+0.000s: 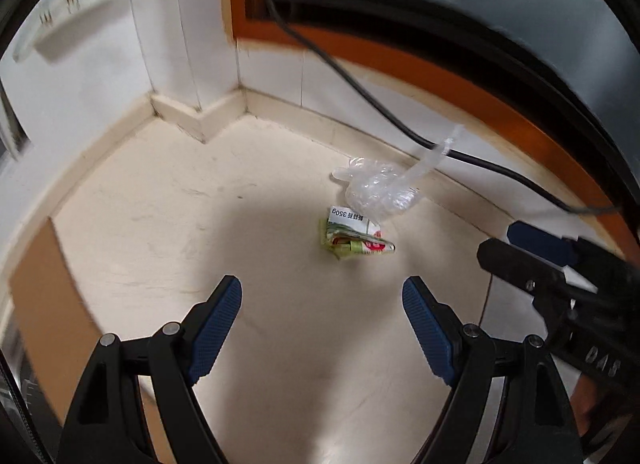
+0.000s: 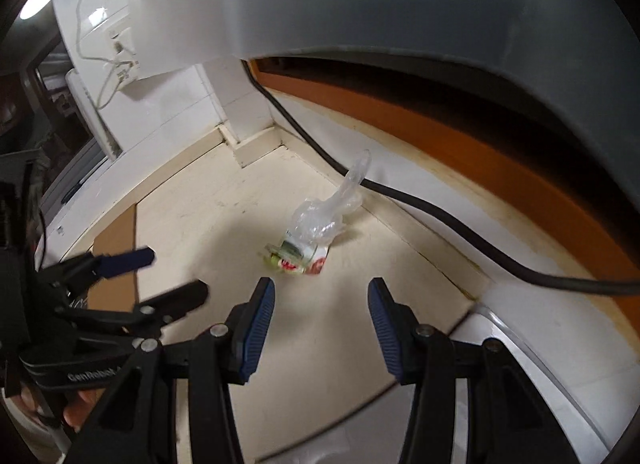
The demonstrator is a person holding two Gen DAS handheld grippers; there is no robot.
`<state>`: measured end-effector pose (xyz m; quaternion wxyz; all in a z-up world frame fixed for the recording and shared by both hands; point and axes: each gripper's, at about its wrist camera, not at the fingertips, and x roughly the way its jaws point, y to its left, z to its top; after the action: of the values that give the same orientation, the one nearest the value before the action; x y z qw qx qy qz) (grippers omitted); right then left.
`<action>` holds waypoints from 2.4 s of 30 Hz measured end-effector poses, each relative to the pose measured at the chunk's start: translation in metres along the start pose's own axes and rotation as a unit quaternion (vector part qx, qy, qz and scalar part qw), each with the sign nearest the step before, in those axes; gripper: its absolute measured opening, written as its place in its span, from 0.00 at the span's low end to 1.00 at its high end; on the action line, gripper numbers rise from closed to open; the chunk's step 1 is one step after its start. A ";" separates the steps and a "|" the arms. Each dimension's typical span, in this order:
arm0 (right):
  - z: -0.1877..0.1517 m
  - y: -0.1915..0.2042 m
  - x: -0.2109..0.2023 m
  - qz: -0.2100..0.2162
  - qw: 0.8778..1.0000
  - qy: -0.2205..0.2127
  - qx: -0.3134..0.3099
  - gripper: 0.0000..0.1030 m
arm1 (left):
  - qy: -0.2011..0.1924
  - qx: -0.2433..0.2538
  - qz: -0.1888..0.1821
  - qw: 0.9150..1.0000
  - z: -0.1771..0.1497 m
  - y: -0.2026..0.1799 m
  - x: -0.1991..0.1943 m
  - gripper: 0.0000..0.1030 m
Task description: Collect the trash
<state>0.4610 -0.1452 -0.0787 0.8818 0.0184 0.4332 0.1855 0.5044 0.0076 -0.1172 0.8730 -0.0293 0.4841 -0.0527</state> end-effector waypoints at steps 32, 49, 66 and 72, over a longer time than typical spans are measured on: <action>0.009 -0.026 0.048 0.022 0.998 -0.007 0.051 0.47 | 0.077 -0.225 -0.049 0.970 0.009 0.039 0.109 0.02; 0.018 0.004 0.114 -0.044 0.998 0.040 0.005 0.34 | 0.059 -0.105 0.042 0.992 -0.028 0.058 0.055 0.01; -0.043 0.018 0.035 0.016 0.999 0.045 -0.017 0.17 | 0.016 -0.076 -0.015 0.997 -0.059 0.051 -0.009 0.04; -0.052 0.023 0.037 0.025 0.998 0.054 -0.017 0.17 | 0.043 -0.127 -0.042 0.990 -0.068 0.078 0.002 0.48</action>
<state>0.4343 -0.1179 -0.1348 0.8523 0.0036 0.4765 0.2154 0.4525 0.0846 -0.1627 0.8373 -0.1578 0.5226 -0.0289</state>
